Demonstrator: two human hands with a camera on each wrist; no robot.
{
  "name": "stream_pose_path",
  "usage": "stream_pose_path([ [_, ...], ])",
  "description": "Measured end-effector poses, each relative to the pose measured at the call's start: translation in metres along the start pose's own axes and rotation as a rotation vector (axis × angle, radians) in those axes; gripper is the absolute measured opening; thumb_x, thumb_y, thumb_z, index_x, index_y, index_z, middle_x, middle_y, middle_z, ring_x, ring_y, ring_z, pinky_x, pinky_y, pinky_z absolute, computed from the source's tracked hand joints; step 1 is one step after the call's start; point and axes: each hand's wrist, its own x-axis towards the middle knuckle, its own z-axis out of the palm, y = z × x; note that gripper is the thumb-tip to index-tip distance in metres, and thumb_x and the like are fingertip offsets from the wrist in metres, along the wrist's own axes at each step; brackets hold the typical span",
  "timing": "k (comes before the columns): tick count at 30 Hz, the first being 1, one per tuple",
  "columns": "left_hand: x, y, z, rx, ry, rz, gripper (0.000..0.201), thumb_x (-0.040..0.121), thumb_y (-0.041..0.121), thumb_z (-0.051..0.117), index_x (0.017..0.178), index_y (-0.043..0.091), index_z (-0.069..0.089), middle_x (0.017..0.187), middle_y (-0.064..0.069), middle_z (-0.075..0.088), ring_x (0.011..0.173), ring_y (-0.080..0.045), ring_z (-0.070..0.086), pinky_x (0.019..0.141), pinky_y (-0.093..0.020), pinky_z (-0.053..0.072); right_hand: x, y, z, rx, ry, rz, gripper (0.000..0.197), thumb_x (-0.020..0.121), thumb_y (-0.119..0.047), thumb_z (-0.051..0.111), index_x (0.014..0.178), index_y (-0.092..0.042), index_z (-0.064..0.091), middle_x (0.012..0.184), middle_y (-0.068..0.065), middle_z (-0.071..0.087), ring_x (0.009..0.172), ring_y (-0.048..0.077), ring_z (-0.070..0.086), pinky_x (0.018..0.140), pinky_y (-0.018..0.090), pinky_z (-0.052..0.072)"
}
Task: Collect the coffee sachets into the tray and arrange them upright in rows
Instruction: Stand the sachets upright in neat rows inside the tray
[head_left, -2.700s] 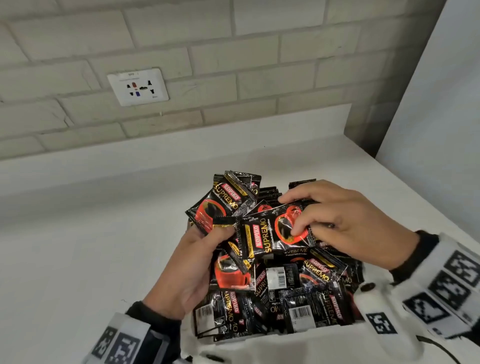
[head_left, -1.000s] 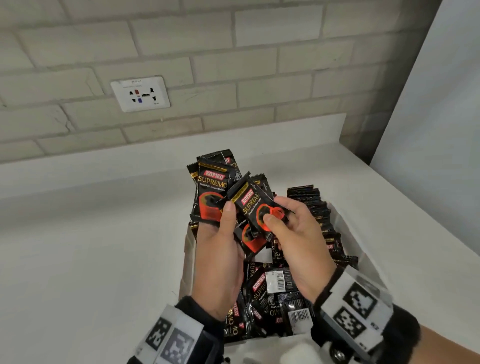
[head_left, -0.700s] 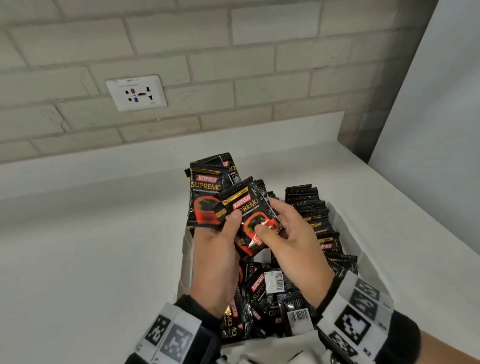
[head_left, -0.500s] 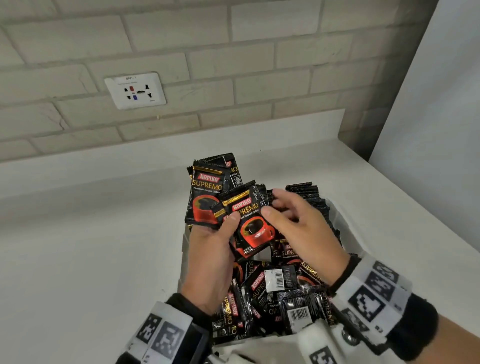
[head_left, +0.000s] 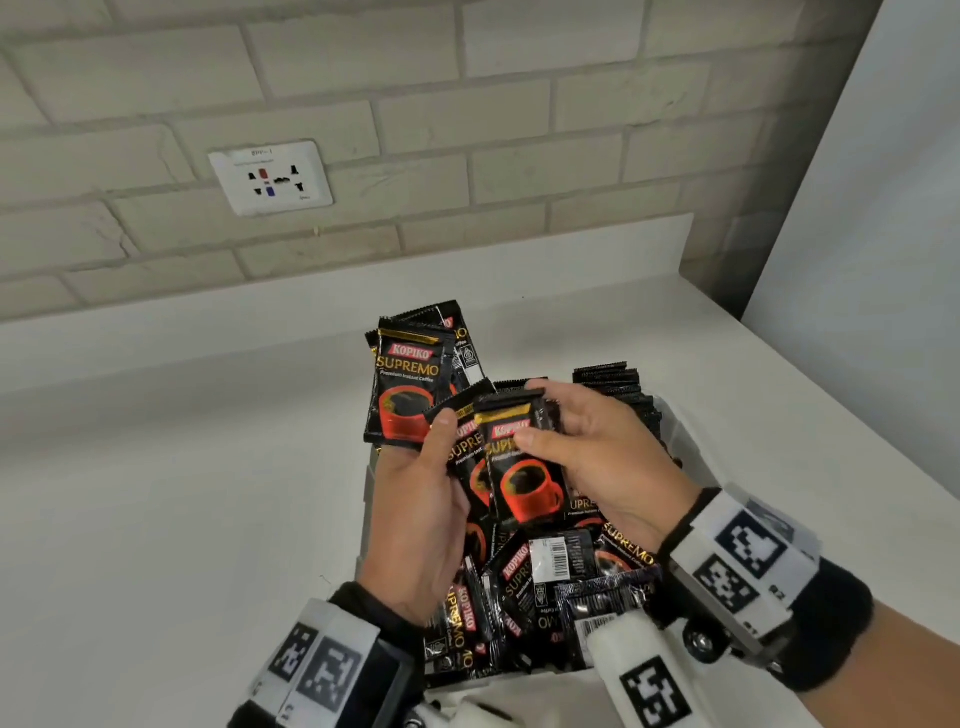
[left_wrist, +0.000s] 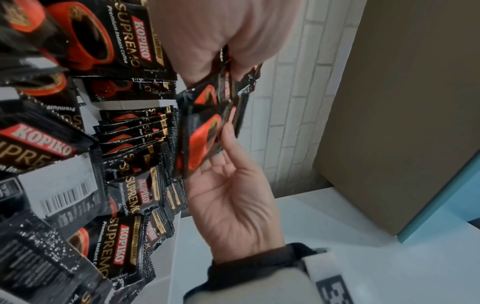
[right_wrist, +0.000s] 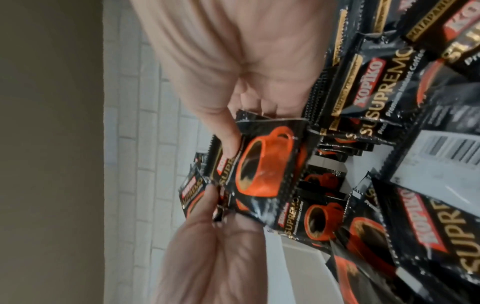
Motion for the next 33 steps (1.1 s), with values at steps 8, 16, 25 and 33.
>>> stream_pose_path([
  [8, -0.002, -0.003, -0.002, -0.034, 0.006, 0.01, 0.02, 0.096, 0.02, 0.043, 0.102, 0.012, 0.061, 0.089, -0.005, 0.074, 0.079, -0.013, 0.071, 0.066, -0.024, 0.058, -0.006, 0.007, 0.009, -0.057, -0.019, 0.033, 0.041, 0.079, -0.004, 0.068, 0.117, -0.015, 0.058, 0.11, 0.003, 0.068, 0.102, 0.014, 0.063, 0.095, 0.031, 0.047],
  [16, 0.006, 0.006, -0.022, 0.066, 0.062, 0.037, 0.012, 0.093, 0.023, 0.049, 0.094, 0.018, 0.06, 0.077, 0.002, 0.07, 0.071, -0.014, 0.067, 0.066, -0.027, 0.058, -0.016, -0.003, -0.009, 0.355, -0.056, 0.061, 0.032, 0.067, -0.005, 0.063, 0.098, -0.013, 0.06, 0.089, 0.004, 0.07, 0.078, 0.016, 0.067, 0.07, 0.032, 0.055],
  [25, -0.009, -0.004, -0.005, 0.227, -0.086, 0.042, 0.031, 0.082, 0.027, 0.053, 0.11, 0.018, 0.061, 0.101, -0.002, 0.073, 0.091, -0.017, 0.069, 0.077, -0.031, 0.056, -0.015, -0.01, 0.011, 0.624, -0.065, 0.117, 0.03, 0.069, -0.017, 0.063, 0.097, -0.006, 0.065, 0.089, 0.009, 0.07, 0.072, 0.019, 0.067, 0.063, 0.036, 0.055],
  [33, -0.007, 0.002, -0.014, 0.388, -0.131, -0.04, 0.027, 0.065, 0.025, 0.065, 0.091, 0.02, 0.067, 0.09, -0.005, 0.073, 0.083, -0.02, 0.067, 0.071, -0.03, 0.05, -0.018, -0.01, 0.015, 0.461, 0.036, 0.045, 0.009, 0.085, -0.008, 0.057, 0.089, -0.007, 0.066, 0.076, 0.004, 0.068, 0.06, 0.009, 0.064, 0.055, 0.024, 0.053],
])
